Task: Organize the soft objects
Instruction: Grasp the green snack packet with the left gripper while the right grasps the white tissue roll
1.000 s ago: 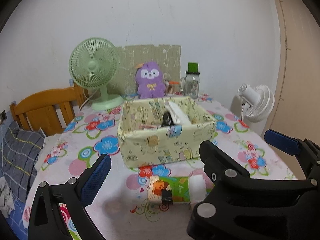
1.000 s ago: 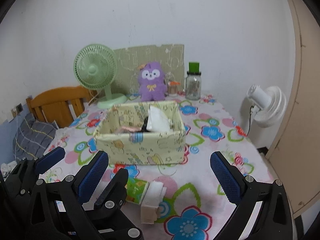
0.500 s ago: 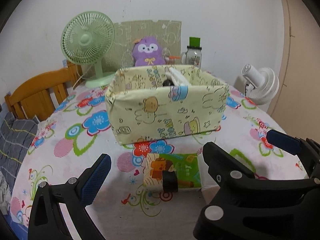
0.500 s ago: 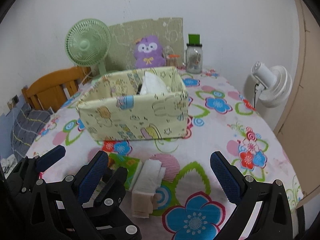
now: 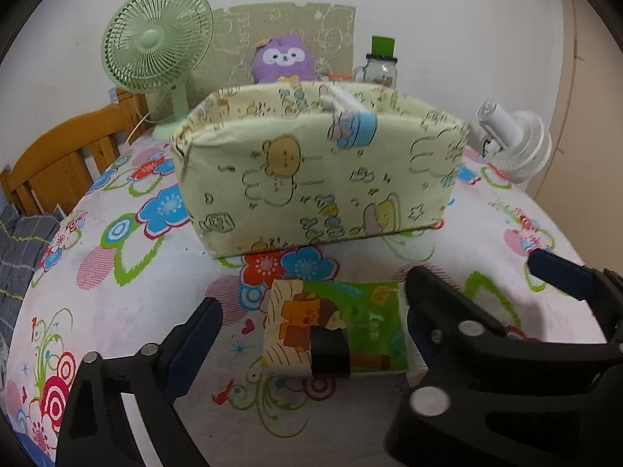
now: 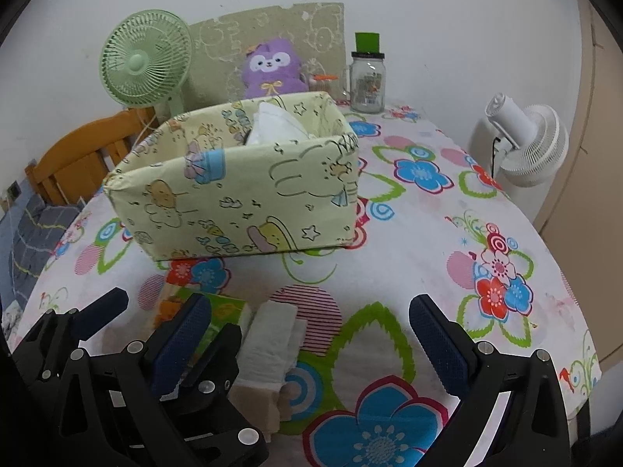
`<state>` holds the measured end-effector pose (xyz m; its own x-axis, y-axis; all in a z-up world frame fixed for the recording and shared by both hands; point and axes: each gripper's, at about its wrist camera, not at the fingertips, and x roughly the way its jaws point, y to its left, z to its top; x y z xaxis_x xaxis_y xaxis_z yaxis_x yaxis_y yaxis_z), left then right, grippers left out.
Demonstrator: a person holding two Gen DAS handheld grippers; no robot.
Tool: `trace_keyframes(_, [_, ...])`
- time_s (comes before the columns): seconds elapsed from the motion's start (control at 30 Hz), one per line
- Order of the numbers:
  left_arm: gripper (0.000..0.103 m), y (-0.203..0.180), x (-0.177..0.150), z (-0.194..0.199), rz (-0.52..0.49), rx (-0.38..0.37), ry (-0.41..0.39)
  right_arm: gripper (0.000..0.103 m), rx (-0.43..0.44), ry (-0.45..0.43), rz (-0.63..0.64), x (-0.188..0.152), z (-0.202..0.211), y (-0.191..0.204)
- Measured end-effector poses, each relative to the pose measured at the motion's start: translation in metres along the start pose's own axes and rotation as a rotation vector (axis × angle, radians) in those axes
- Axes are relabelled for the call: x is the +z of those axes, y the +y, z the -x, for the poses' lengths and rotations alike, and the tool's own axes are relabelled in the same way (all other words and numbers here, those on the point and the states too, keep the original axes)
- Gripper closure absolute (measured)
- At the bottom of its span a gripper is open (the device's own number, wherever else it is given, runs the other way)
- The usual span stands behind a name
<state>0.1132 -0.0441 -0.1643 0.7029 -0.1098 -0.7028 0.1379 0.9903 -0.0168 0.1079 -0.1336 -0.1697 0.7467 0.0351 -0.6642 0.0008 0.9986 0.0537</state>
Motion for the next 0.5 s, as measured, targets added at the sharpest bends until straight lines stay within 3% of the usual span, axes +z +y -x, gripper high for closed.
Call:
trace_keyframes(0.07, [0.015, 0.0007, -0.0004, -0.003, 0.008, -0.018, 0.015, 0.0, 0.005, 0.008, -0.005, -0.0007, -0.0029, -0.0017])
trace_keyframes(0.17, [0.033, -0.0002, 0.0003, -0.0018, 0.013, -0.059, 0.026, 0.0, 0.011, 0.014, 0.0, -0.0015, -0.0052, -0.0004])
trace_keyframes(0.37, [0.038, 0.0007, 0.0001, 0.0007, 0.006, -0.034, 0.022, 0.001, 0.022, 0.016, -0.004, -0.0015, -0.0048, 0.0009])
trace_keyframes(0.5, [0.039, 0.008, -0.0016, 0.0044, 0.006, 0.008, 0.016, 0.009, 0.014, 0.013, -0.022, -0.0015, -0.003, 0.0025])
